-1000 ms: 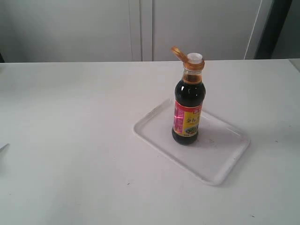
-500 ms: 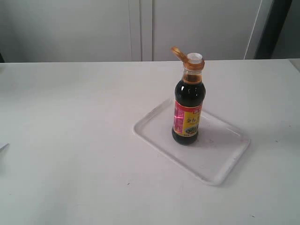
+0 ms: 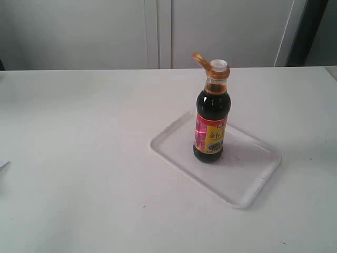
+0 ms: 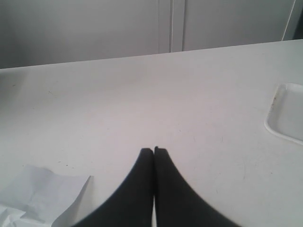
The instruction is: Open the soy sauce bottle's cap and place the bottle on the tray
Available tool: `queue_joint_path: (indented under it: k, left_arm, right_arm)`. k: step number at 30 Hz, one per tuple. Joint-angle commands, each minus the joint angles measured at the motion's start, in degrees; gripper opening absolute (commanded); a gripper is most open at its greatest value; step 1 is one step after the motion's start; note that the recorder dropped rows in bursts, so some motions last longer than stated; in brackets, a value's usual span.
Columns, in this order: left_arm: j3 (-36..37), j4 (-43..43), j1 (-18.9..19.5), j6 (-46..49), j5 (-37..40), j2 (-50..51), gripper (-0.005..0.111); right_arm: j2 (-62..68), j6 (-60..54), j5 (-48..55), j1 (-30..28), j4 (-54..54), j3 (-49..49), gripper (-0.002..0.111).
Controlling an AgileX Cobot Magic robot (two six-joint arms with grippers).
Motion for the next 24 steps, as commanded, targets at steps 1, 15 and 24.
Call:
queue_joint_path:
  k: [1, 15, 24]
  left_arm:
    - [0.08, -0.63, 0.06, -0.12, -0.32, -0.41, 0.0]
    - [0.08, -0.63, 0.06, -0.12, -0.32, -0.41, 0.0]
    - [0.08, -1.83, 0.06, 5.52, 2.38, -1.1, 0.0]
  right_arm:
    - [-0.24, -0.11, -0.25, -0.19, 0.21, 0.33, 0.0]
    - [-0.24, -0.11, -0.36, -0.19, 0.21, 0.33, 0.0]
    - [-0.24, -0.11, -0.36, -0.19, 0.21, 0.33, 0.0]
